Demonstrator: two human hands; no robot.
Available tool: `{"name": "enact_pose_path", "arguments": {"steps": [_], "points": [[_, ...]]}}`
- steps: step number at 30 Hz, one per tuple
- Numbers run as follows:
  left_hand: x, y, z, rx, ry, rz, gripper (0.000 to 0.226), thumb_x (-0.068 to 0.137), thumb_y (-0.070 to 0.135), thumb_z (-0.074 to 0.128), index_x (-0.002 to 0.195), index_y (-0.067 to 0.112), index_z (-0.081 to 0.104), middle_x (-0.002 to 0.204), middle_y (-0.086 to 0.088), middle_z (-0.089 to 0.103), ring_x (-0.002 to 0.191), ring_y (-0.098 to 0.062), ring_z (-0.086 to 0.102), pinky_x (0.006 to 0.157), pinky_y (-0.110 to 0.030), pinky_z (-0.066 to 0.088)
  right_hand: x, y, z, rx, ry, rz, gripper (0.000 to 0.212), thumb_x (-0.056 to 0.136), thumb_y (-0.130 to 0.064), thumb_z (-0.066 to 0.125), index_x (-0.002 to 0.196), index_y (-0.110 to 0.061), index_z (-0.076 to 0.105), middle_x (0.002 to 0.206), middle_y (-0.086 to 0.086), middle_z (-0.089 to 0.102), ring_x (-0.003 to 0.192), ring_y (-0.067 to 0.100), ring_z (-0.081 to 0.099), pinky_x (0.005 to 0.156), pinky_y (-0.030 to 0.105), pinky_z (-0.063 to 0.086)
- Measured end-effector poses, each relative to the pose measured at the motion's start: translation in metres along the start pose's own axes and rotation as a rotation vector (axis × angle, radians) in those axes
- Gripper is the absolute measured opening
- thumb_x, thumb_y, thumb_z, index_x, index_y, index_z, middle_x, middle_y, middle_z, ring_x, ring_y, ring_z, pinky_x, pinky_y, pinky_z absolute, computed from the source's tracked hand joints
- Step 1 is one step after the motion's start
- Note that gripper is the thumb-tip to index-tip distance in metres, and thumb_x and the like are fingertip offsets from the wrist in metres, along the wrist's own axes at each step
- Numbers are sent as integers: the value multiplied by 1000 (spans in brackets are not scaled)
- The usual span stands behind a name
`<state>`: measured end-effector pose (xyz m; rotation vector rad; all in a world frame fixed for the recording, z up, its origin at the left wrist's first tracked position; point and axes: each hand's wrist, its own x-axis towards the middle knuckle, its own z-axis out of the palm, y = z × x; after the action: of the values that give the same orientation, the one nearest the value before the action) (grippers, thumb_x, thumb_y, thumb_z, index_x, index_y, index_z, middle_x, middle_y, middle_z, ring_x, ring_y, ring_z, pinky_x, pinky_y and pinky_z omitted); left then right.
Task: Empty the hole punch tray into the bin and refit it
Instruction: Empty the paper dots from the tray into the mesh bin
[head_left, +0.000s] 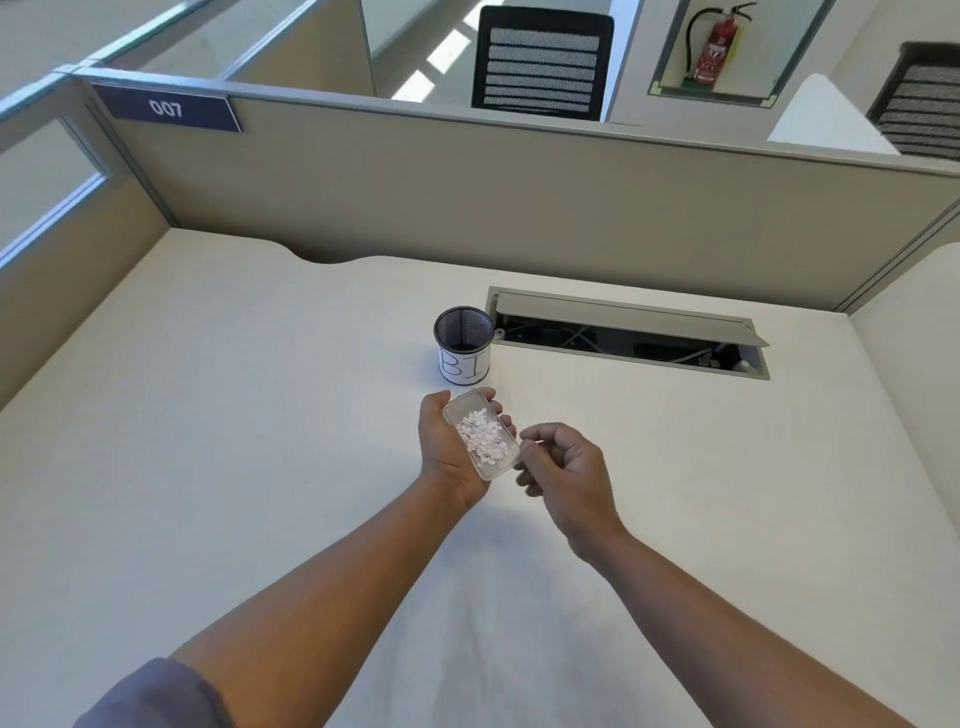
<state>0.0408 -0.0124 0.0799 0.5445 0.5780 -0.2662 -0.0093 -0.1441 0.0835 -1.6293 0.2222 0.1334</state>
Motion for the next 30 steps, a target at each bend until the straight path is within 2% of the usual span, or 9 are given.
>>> {"name": "enact_pose_path", "arguments": {"steps": [4, 8, 11, 14, 17, 20, 23, 26, 30], "points": [[-2, 5, 4, 59, 14, 44, 38, 91, 36, 42, 89, 6, 65, 72, -10, 60, 62, -24, 57, 66, -31, 48, 0, -10, 7, 95, 31, 32, 9, 93, 0, 61, 94, -4, 69, 71, 6, 70, 59, 15, 61, 58, 25, 53], [-2, 12, 4, 287, 51, 102, 27, 96, 24, 47, 105, 7, 67, 85, -12, 73, 74, -24, 67, 69, -32, 54, 9, -17, 3, 105, 107, 16, 12, 91, 1, 61, 92, -6, 71, 72, 6, 70, 59, 15, 61, 58, 24, 53], [0, 19, 4, 331, 65, 114, 20, 99, 16, 50, 108, 7, 66, 92, -14, 77, 84, -26, 71, 71, -35, 61, 18, -16, 0, 103, 137, 8, 11, 93, -4, 63, 94, -9, 72, 74, 4, 71, 62, 15, 61, 62, 27, 54], [2, 24, 4, 346, 66, 138, 20, 99, 14, 50, 110, 7, 65, 100, -15, 77, 89, -28, 72, 78, -40, 60, 23, -14, 1, 112, 92, 9, 9, 96, -15, 65, 101, -14, 73, 78, 1, 71, 68, 17, 62, 67, 28, 54], [4, 29, 5, 327, 64, 148, 19, 100, 13, 49, 104, 5, 66, 106, -17, 75, 92, -29, 70, 86, -44, 58, 23, -11, 3, 12, -8, -3, 37, 85, -24, 79, 119, -21, 66, 86, -3, 64, 71, 12, 59, 70, 26, 52], [7, 31, 5, 301, 65, 148, 22, 102, 15, 46, 107, 5, 65, 111, -18, 75, 96, -31, 71, 86, -45, 58, 26, -8, 6, -91, -49, -17, 62, 78, -19, 84, 133, -24, 57, 89, -1, 64, 70, 9, 60, 73, 32, 54], [13, 34, 5, 278, 65, 142, 22, 102, 15, 47, 111, 3, 63, 112, -19, 75, 98, -31, 71, 90, -47, 58, 34, -10, 8, -80, -51, -34, 67, 76, -15, 84, 136, -20, 55, 88, 11, 67, 73, 12, 63, 81, 38, 56], [21, 39, 6, 283, 57, 141, 29, 102, 16, 46, 118, -2, 63, 112, -19, 75, 97, -30, 72, 85, -43, 60, 44, -13, 8, -41, -61, -35, 63, 78, -8, 83, 134, -17, 56, 83, 7, 70, 72, 13, 63, 78, 34, 55], [32, 47, 12, 369, 62, 195, 28, 96, 17, 54, 113, 1, 70, 102, -15, 74, 88, -25, 71, 76, -35, 61, 63, -20, 6, 3, -41, -40, 60, 81, -1, 79, 135, -13, 56, 82, 7, 72, 74, 15, 63, 77, 33, 54]]}}
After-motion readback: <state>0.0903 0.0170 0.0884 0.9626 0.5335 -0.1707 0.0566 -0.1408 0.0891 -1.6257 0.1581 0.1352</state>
